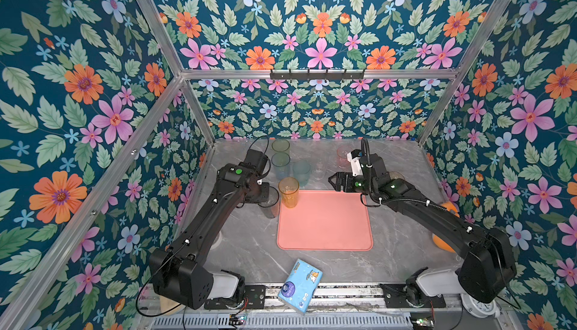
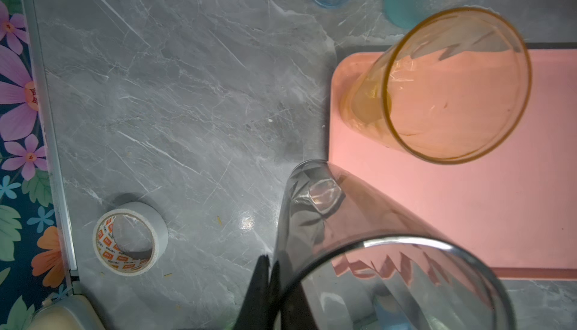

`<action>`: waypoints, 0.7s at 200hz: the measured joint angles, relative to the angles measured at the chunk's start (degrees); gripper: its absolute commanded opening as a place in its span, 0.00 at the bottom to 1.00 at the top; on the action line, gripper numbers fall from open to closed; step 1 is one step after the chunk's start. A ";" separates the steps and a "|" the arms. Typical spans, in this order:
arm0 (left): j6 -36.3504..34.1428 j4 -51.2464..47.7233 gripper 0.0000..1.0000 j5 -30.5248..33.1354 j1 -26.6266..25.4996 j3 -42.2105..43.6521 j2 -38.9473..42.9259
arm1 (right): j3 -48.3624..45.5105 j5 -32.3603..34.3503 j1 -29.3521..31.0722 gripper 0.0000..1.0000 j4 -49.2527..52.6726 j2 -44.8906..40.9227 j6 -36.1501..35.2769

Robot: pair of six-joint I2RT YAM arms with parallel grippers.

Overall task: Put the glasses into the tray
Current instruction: 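Lift the dark grey glass and carry it toward the pink tray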

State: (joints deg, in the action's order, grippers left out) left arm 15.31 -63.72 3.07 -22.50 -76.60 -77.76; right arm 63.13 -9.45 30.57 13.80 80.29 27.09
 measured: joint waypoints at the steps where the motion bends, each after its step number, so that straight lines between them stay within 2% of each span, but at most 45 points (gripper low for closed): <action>1: 0.00 0.04 0.00 0.00 -0.04 0.04 0.02 | 0.00 0.00 0.00 0.94 0.00 0.00 0.00; 82: -0.02 4.02 0.00 -1.90 -4.35 4.28 2.19 | 0.33 -0.48 -0.59 0.94 0.02 0.61 0.02; 140: 0.00 6.40 0.00 -1.38 -9.57 4.07 -0.35 | 0.59 -0.87 -0.70 0.94 0.00 0.61 0.02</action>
State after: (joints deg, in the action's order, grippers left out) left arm 15.31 -57.32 1.69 -32.08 -72.53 -78.11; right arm 63.72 -10.33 29.87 13.80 80.90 27.11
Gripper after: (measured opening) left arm 0.091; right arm 0.936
